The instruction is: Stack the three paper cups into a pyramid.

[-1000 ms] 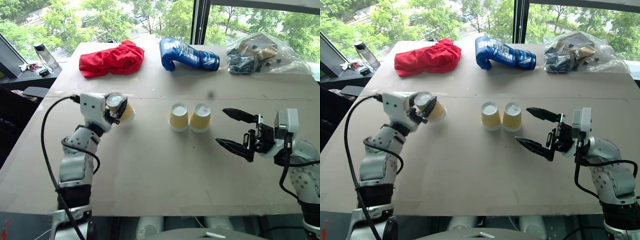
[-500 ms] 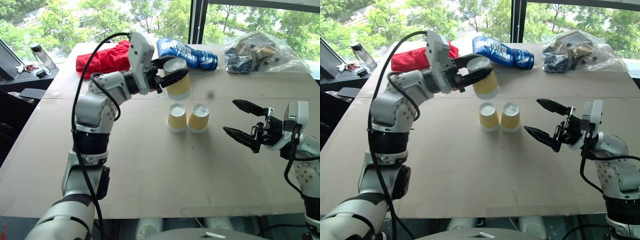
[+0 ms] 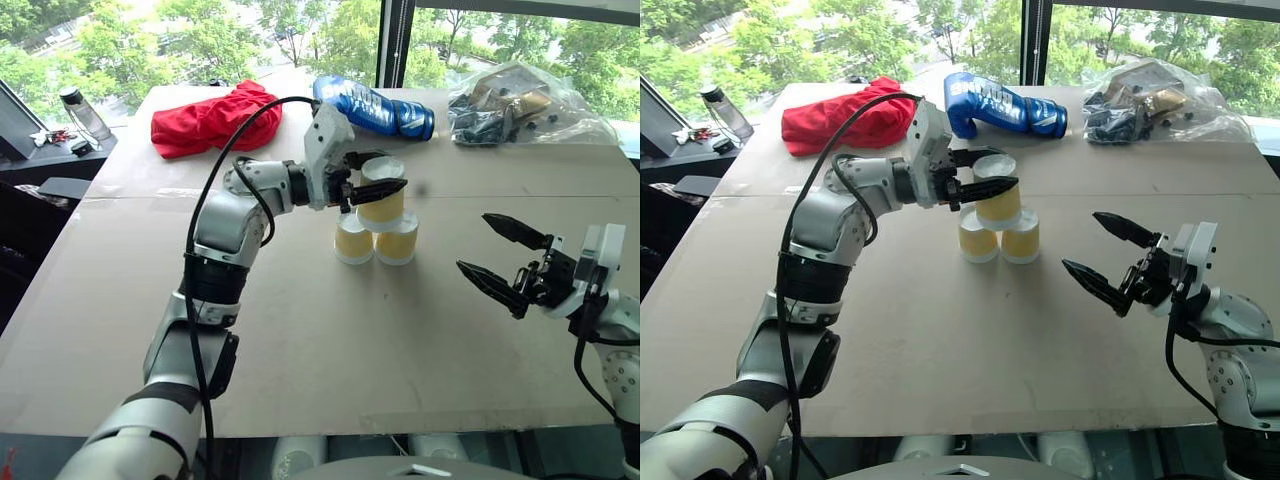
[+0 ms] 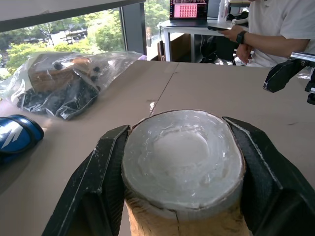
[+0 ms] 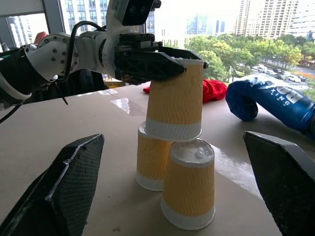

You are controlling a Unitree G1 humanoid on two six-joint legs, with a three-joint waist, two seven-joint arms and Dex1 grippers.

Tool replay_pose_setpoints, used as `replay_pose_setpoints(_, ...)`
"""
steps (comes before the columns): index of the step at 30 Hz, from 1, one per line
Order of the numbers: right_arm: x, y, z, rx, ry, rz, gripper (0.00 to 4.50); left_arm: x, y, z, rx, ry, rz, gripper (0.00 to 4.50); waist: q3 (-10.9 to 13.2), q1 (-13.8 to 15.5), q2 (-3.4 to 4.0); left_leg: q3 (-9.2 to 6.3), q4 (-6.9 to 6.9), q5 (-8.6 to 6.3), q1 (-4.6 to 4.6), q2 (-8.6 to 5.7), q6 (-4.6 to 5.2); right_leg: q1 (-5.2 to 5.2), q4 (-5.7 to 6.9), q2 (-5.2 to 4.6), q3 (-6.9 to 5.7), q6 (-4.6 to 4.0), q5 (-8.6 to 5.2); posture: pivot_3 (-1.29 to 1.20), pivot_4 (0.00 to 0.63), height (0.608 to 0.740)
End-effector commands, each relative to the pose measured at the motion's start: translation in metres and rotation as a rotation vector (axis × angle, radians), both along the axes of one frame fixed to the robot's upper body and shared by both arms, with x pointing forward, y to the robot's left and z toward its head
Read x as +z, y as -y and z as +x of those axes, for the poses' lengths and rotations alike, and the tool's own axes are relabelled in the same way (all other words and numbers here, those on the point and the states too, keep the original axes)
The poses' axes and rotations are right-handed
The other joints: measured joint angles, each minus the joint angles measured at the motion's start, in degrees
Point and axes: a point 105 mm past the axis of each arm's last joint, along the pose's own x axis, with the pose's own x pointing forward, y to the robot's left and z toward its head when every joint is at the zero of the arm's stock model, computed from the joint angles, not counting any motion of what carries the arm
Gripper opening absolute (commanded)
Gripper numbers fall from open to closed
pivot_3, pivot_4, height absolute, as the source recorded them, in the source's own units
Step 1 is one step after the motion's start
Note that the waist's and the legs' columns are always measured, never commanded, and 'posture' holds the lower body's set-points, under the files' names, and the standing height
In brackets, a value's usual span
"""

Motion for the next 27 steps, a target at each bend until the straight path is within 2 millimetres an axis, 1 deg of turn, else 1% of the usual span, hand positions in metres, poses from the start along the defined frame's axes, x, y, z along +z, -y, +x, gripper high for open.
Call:
replay_pose_setpoints(1, 0.014, 0.001, -0.004, -0.024, 0.073, -0.021, 4.50, 0.017, 0.005, -0.002, -0.021, 0.069, -0.011, 2.35, 0.00, -0.02, 0.00, 0.00, 0.00, 0.00, 0.00, 0.00, 0.00, 0.00, 0.00, 0.00, 0.00, 0.00, 0.00, 0.00, 0.150, 0.740)
replay_pose_setpoints(7, 0.013, 0.003, -0.002, -0.029, 0.074, -0.026, 4.50, 0.011, 0.011, -0.003, -0.039, 0.049, -0.007, 2.35, 0.00, 0.01, 0.00, 0.00, 0.00, 0.00, 0.00, 0.00, 0.00, 0.00, 0.00, 0.00, 0.00, 0.00, 0.00, 0.00, 0.150, 0.740)
replay_pose_setpoints(9, 0.012, 0.004, -0.002, -0.034, 0.074, -0.029, 4.50, 0.011, 0.012, -0.002, -0.035, 0.046, -0.014, 3.36, 0.00, 0.02, 0.00, 0.00, 0.00, 0.00, 0.00, 0.00, 0.00, 0.00, 0.00, 0.00, 0.00, 0.00, 0.00, 0.00, 0.150, 0.740)
replay_pose_setpoints(12, 0.011, 0.005, -0.001, -0.041, 0.074, -0.033, 4.50, 0.009, 0.011, 0.000, -0.025, 0.048, 0.003, 4.44, 0.00, -0.01, 0.00, 0.00, 0.00, 0.00, 0.00, 0.00, 0.00, 0.00, 0.00, 0.00, 0.00, 0.00, 0.00, 0.00, 0.150, 0.740)
replay_pose_setpoints(17, 0.010, 0.006, -0.001, -0.046, 0.076, -0.034, 4.50, 0.013, 0.011, -0.001, -0.028, 0.055, -0.007, 4.44, 0.00, 0.01, 0.00, 0.00, 0.00, 0.00, 0.00, 0.00, 0.00, 0.00, 0.01, 0.00, 0.00, 0.00, 0.00, 0.00, 0.150, 0.740)
replay_pose_setpoints(20, 0.008, 0.007, -0.002, -0.048, 0.074, -0.037, 4.50, 0.023, 0.009, -0.005, -0.031, 0.075, -0.031, 4.44, 0.00, 0.01, 0.00, 0.00, 0.00, 0.00, 0.00, 0.00, 0.00, 0.00, 0.00, 0.00, 0.00, 0.00, 0.00, 0.00, 0.150, 0.740)
replay_pose_setpoints(22, 0.008, 0.009, -0.002, -0.051, 0.071, -0.037, 4.50, 0.037, 0.006, -0.011, -0.043, 0.098, -0.075, 4.44, 0.00, 0.00, 0.00, -0.01, 0.00, 0.00, 0.00, 0.00, 0.00, 0.00, 0.01, 0.00, -0.01, 0.00, 0.00, 0.00, 0.150, 0.740)
replay_pose_setpoints(24, 0.007, 0.012, -0.003, -0.054, 0.068, -0.038, 4.50, 0.057, 0.001, -0.023, -0.070, 0.121, -0.139, 4.44, 0.00, -0.02, 0.01, -0.01, 0.00, 0.01, -0.01, 0.01, -0.01, -0.01, 0.01, 0.00, -0.01, 0.00, 0.00, 0.00, 0.150, 0.740)
replay_pose_setpoints(25, 0.006, 0.013, -0.003, -0.054, 0.067, -0.037, 4.50, 0.065, -0.001, -0.028, -0.077, 0.127, -0.161, 4.44, 0.00, -0.05, 0.01, -0.01, 0.00, 0.01, -0.01, 0.01, -0.01, -0.01, 0.01, 0.00, 0.00, 0.00, 0.00, 0.00, 0.150, 0.740)
replay_pose_setpoints(26, 0.006, 0.015, -0.004, -0.056, 0.059, -0.025, 4.50, 0.080, -0.008, -0.034, -0.084, 0.126, -0.228, 4.44, 0.00, -0.06, 0.01, -0.01, 0.00, 0.01, -0.01, 0.03, -0.01, -0.01, 0.01, 0.00, 0.00, 0.00, 0.00, 0.00, 0.150, 0.740)
replay_pose_setpoints(27, 0.003, 0.017, -0.004, -0.057, 0.048, -0.024, 4.50, 0.089, -0.016, -0.040, -0.079, 0.132, -0.261, 4.44, 0.00, -0.07, 0.01, 0.00, 0.00, 0.01, -0.01, 0.03, -0.01, -0.01, 0.01, 0.00, 0.00, 0.00, 0.00, 0.00, 0.150, 0.740)
